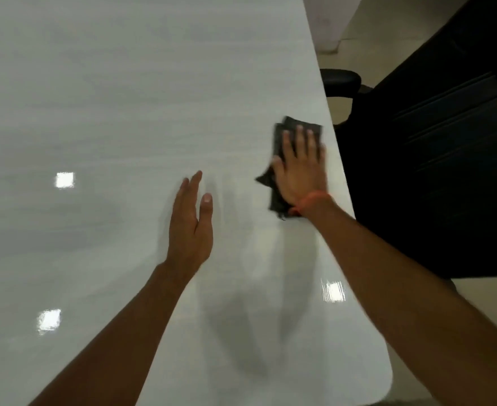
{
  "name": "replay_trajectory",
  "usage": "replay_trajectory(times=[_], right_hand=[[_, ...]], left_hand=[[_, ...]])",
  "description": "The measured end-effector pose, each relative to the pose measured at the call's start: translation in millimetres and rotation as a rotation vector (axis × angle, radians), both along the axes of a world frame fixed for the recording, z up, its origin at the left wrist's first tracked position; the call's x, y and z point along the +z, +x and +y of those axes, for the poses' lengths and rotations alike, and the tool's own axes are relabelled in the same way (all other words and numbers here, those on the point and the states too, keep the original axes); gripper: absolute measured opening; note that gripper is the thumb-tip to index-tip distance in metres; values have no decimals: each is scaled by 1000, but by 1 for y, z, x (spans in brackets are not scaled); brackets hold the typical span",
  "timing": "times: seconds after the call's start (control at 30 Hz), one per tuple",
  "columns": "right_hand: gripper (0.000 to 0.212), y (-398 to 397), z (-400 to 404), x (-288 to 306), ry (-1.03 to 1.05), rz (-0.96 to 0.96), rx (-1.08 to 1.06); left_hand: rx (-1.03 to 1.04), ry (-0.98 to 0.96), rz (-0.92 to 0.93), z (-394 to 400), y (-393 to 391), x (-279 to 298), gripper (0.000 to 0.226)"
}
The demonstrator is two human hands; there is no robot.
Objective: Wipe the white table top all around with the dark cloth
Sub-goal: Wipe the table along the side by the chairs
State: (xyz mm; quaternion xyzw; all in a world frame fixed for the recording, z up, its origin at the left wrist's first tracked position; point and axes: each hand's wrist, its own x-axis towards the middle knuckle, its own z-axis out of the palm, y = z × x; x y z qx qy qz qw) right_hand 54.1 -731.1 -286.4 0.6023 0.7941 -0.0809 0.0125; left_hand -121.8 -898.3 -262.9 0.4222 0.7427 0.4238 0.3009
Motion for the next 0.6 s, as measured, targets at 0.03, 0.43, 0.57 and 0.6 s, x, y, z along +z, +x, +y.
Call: replay_trajectory(times=[0.03, 0.43, 0.57, 0.6], right_hand=[[70, -32, -3, -2, 12, 30, 79], [66, 74, -72, 6, -36, 13, 310], [70, 21, 35, 10, -12, -11, 79], [70, -13, 53, 9, -17, 12, 85]], left_hand=[[23, 8, -3, 9, -4, 0, 49], [213, -9, -20, 15, -24, 18, 48], [268, 1, -21, 1, -44, 17, 47], [288, 0, -22, -5, -50, 18, 46]])
